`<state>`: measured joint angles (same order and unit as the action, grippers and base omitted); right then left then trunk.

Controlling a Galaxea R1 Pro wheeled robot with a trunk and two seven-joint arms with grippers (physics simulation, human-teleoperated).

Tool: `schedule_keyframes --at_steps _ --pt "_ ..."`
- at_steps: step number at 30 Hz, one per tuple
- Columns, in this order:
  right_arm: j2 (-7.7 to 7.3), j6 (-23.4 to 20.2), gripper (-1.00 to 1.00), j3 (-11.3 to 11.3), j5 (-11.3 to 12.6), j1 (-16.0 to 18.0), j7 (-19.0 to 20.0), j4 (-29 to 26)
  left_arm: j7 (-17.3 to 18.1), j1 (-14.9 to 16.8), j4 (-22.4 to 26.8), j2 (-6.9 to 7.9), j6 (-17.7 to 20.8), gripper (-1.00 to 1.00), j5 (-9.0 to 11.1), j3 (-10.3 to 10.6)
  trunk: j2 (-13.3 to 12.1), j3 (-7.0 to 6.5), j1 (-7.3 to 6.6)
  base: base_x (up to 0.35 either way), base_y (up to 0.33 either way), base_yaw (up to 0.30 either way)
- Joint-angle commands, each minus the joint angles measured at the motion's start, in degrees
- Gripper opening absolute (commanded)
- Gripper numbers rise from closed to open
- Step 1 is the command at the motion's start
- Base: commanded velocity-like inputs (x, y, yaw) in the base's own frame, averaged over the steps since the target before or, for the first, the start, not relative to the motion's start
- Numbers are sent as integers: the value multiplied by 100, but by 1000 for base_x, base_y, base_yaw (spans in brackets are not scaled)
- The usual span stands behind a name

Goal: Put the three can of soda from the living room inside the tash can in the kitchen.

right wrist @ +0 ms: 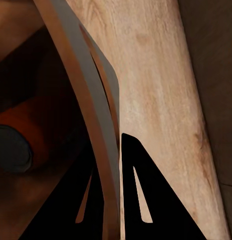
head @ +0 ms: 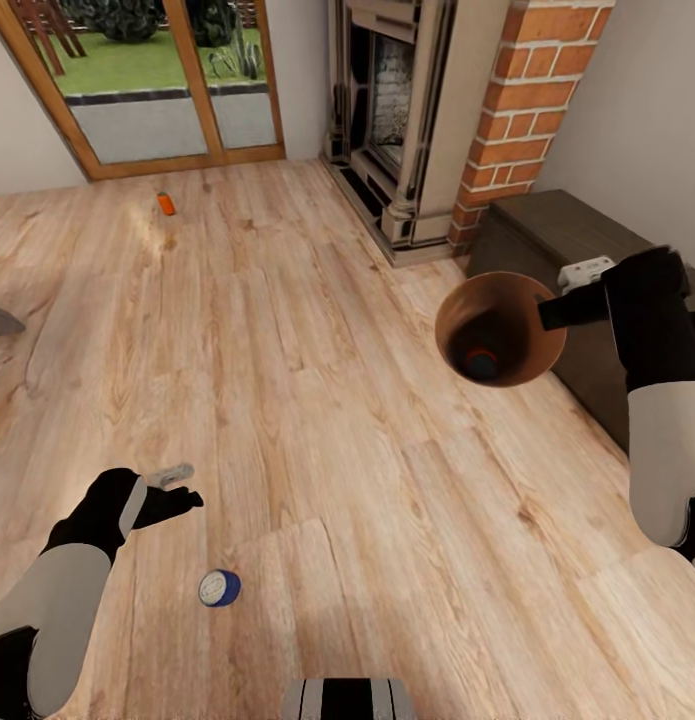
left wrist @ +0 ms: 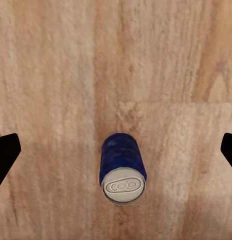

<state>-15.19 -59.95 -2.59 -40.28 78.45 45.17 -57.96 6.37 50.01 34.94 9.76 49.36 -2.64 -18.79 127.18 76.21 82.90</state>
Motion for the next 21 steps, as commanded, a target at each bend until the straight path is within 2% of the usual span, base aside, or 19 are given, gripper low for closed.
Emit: schedule_keyframes --at_steps 1,13,21 --pt "-1 -5 -100 1 56 4 27 -4 2 0 -2 0 1 100 0 12 42 27 21 0 0 0" --pt "-2 -5 -100 15 52 4 27 -5 6 0 -4 -129 10 100 -3 41 524 349 285 0 0 0" --pt "17 -5 -100 21 47 4 27 -3 12 0 2 -149 16 100 -8 42 844 564 460 0 0 0"
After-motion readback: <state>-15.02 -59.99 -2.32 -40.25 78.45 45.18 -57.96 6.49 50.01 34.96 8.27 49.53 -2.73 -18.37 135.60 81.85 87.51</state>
